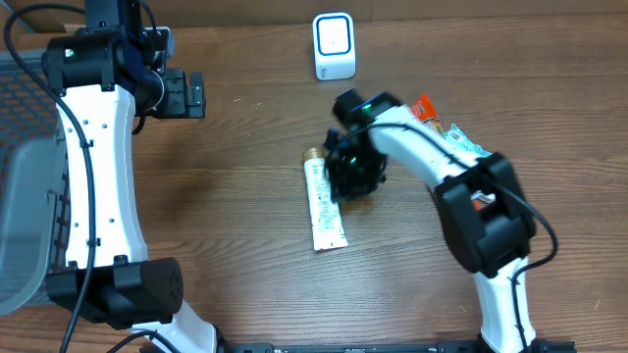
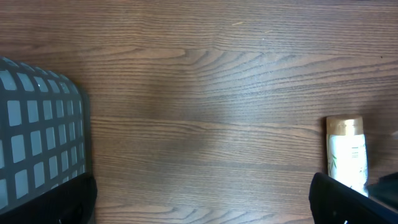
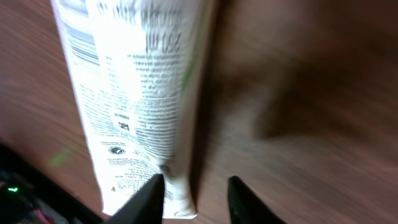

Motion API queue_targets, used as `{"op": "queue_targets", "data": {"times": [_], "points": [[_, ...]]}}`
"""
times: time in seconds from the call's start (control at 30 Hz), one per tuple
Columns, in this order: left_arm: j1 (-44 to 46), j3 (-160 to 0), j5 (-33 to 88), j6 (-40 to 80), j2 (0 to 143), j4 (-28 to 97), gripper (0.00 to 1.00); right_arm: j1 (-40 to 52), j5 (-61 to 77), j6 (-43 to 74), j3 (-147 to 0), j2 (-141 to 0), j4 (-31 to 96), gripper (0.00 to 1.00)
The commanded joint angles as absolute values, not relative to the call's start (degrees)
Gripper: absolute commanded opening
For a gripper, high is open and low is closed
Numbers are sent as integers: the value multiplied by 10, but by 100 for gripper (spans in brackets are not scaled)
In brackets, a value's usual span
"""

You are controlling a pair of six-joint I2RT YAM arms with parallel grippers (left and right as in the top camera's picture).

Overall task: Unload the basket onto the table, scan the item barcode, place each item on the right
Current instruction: 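Move the right gripper to the white-and-gold tube and grasp it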

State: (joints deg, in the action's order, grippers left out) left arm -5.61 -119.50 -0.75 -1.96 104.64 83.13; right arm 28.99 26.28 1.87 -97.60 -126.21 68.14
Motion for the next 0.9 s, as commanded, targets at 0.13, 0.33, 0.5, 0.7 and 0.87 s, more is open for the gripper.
{"op": "queue_targets", "data": {"times": [0.13,0.33,0.5,0.7,0.87], "points": [[-52,-1196,-11,-30,1053,831,100,241,371,-5,-959,-1215,637,55],[-52,-1196,-11,-30,1053,831,100,247,422,2,-886,-1216,551,60],[-52,-1196,-11,-30,1053,831,100,247,431,39,-815,-1216,469,62],[-52,-1196,-11,-30,1053,831,100,259,466,138,-754,-1216,337,69],[-52,-1196,-11,-30,1053,831,100,289,441,214,-745,-1216,277,60]]}}
